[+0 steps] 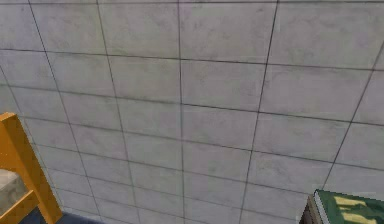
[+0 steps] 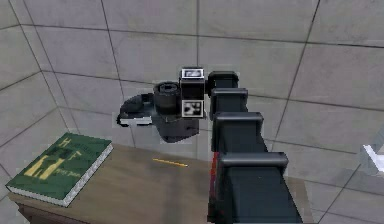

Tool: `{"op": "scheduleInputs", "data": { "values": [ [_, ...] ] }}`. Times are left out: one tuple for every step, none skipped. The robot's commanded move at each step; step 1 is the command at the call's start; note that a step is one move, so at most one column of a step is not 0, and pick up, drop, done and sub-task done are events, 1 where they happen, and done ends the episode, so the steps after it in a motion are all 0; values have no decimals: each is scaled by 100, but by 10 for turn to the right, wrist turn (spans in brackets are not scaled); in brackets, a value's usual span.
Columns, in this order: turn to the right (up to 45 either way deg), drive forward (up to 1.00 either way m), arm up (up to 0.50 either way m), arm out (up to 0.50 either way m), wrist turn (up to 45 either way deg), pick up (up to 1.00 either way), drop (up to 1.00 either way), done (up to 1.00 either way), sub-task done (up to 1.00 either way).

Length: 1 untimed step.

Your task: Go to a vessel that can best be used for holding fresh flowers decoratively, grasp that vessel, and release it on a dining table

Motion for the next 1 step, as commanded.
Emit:
{"op": "scheduleInputs", "data": {
  "values": [
    [0, 0, 0, 0, -450, 0, 0, 0, 0]
  ]
}}
